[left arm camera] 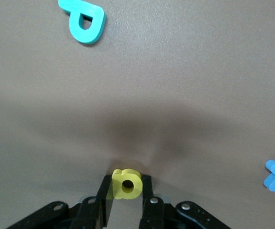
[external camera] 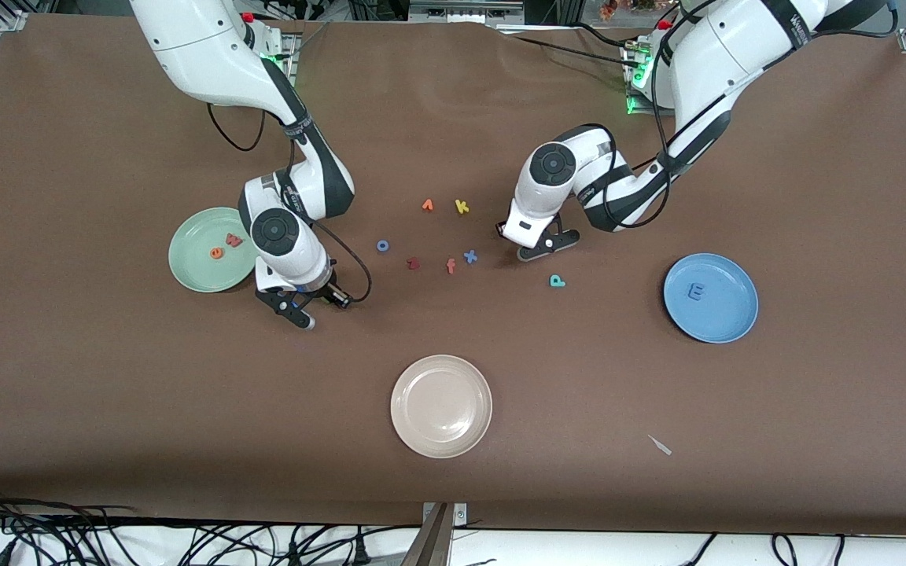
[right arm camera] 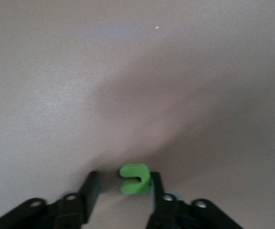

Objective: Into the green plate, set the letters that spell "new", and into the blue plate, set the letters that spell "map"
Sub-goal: 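Grasp the yellow letter with the left gripper while the right gripper grasps green u, then drop the yellow letter on blue plate while the right gripper drops green u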

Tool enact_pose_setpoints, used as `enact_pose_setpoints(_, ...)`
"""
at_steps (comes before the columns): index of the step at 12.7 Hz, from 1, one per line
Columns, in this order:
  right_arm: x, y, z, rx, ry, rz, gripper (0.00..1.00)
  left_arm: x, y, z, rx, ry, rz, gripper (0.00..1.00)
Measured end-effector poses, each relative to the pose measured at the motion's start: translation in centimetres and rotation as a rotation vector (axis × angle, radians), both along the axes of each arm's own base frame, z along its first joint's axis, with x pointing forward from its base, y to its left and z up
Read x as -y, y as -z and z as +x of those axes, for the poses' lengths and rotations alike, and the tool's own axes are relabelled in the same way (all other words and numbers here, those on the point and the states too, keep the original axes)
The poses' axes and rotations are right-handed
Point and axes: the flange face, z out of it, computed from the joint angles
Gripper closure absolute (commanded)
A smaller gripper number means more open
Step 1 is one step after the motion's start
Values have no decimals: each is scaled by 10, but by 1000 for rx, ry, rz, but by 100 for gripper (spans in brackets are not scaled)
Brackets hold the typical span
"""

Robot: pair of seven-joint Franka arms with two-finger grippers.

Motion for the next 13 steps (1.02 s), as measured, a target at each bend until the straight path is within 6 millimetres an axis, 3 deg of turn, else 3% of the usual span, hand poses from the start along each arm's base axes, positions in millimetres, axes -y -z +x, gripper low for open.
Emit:
enact_pose_setpoints(1,0,-1,1,2,0,1,91,0,0,0,1,2,0,89)
enact_pose_setpoints(3,1,-2,2,5,0,1,91,-3,-1,5,8,7,13,89)
enact_pose_setpoints(5,5,-11,5,2,-13,-6,91,-15,-3,21,-8,20,79,90)
enact_pose_setpoints(7,26,-35,12,-43,-66,-36,91,-29,-16,47,-44,71,128,90)
enact_pose_setpoints(10,88,-80,19,-149,-165,-77,91,-76,-39,94,-138,189,142,90)
enact_pose_setpoints(11,115,-86,19,-173,-192,-83,90,-99,-45,109,-170,236,138,90)
enact_pose_setpoints(13,171,-78,8,-224,-245,-88,90,-147,-58,135,-225,331,123,89)
